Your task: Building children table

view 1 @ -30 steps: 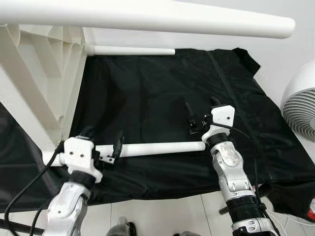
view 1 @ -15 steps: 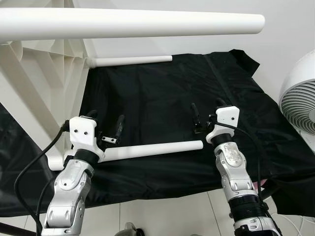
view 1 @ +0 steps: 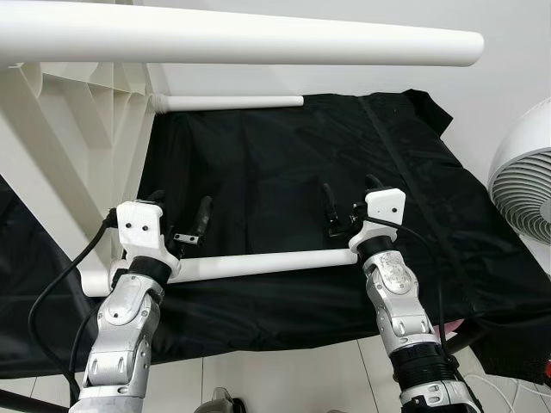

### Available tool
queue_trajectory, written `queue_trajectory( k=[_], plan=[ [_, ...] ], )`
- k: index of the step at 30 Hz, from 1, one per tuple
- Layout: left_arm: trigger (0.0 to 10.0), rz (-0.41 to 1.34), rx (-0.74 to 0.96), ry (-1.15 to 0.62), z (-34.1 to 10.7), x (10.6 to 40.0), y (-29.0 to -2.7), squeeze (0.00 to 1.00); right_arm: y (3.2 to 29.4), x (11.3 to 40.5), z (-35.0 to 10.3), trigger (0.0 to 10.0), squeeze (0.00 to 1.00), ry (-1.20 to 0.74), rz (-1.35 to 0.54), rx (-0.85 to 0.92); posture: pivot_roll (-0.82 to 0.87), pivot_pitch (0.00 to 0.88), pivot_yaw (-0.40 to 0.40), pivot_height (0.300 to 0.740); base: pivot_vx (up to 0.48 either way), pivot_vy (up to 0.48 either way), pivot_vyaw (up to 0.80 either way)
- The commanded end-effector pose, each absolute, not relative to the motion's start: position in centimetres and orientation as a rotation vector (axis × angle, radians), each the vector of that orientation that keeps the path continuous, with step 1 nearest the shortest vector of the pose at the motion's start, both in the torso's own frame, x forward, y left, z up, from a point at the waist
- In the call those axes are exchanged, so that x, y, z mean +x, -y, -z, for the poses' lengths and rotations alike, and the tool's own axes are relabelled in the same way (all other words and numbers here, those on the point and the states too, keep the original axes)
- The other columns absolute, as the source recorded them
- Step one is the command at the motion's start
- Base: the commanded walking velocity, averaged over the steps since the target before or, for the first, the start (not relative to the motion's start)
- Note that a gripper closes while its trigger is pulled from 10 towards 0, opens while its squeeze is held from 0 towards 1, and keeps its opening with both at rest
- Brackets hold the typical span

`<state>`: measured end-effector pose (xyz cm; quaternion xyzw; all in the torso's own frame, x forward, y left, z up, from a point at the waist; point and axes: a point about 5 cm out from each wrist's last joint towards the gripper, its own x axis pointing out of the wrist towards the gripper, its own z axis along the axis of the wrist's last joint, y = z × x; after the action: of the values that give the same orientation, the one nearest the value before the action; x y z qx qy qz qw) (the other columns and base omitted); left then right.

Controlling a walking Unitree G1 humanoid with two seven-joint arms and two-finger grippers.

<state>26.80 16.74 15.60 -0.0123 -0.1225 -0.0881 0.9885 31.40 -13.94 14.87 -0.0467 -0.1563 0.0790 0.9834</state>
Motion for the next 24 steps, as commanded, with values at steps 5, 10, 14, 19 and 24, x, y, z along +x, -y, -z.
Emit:
queue_trajectory(
  k=[5, 10, 14, 19, 24],
  plan=[
    [10.0, 0.099, -0.005, 0.262, -15.53, 26.70, -17.00, 0.00, 14.04, 31.36, -15.00, 10.0, 0.00, 0.324, -0.166, -0.132, -0.01, 0.037, 0.043, 0.740, 0.000, 0.000, 0.00],
    [10.0, 0.095, 0.013, 0.269, -15.55, 26.72, -16.96, 0.00, 14.33, 31.19, -14.85, 10.0, 0.00, 0.317, -0.161, -0.142, -0.01, 0.046, 0.039, 0.740, 0.000, 0.000, 0.10],
    [10.0, 0.093, 0.030, 0.275, -15.65, 26.76, -16.88, 0.00, 14.54, 31.18, -14.81, 10.0, 0.00, 0.314, -0.158, -0.146, -0.01, 0.054, 0.038, 0.740, 0.000, 0.000, 0.77],
    [10.0, 0.098, 0.051, 0.275, -15.55, 26.68, -16.72, 0.00, 14.62, 31.14, -14.69, 10.0, 0.00, 0.309, -0.153, -0.149, -0.01, 0.062, 0.036, 0.740, 0.000, 0.000, 0.80],
    [10.0, 0.103, 0.078, 0.276, -15.49, 26.47, -16.57, 0.00, 14.75, 31.05, -14.62, 10.0, 0.00, 0.308, -0.148, -0.132, -0.01, 0.071, 0.036, 0.740, 0.000, 0.000, 0.48]
  ],
)
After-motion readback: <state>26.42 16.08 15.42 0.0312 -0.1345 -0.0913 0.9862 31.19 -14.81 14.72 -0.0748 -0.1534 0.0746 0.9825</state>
